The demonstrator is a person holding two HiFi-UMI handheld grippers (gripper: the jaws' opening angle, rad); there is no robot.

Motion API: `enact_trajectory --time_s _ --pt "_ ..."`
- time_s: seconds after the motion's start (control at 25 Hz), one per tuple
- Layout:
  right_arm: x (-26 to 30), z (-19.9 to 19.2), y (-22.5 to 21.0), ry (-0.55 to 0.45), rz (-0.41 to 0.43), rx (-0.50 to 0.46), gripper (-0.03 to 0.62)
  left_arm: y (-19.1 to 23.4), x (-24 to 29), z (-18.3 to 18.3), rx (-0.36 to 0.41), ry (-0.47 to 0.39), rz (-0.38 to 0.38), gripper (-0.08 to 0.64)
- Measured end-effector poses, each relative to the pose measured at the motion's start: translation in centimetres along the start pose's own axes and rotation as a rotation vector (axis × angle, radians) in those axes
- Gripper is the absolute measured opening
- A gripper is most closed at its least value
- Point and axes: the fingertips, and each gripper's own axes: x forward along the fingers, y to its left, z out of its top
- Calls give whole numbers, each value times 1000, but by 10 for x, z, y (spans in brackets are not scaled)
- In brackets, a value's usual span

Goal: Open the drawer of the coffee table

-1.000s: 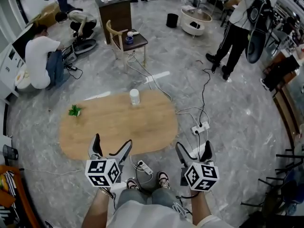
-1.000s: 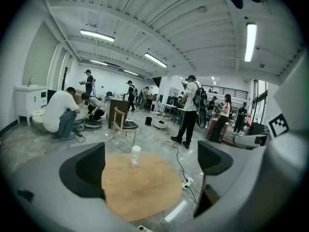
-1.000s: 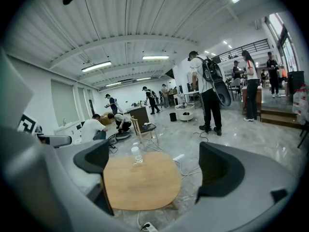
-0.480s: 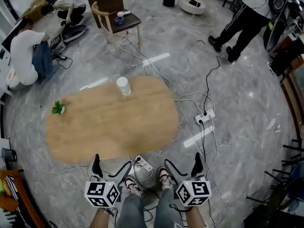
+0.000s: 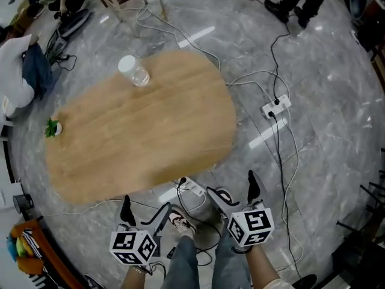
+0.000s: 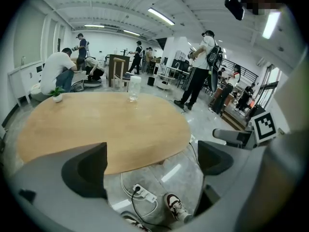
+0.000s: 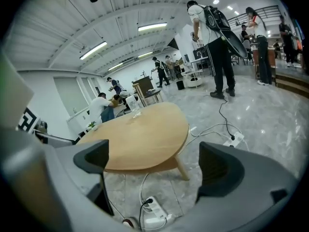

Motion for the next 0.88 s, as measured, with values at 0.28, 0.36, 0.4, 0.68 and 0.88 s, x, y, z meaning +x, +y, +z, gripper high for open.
enact_trajectory --time_s 0.28,0.36,0.4,0.68,0.88 --pt "32 -33 -22 48 98 -60 578 -7 20 -8 46 45 -4 577" --pt "39 -43 -26 74 137 -90 571 -10 25 -10 51 55 0 576" --pt "43 -48 -29 85 154 -104 569 -12 28 -11 52 61 3 576" --pt "73 -82 -49 171 280 -188 558 -35 51 -19 71 105 -2 576" --pt "90 -88 -51 171 381 -250 511 -51 65 -20 96 120 -12 575"
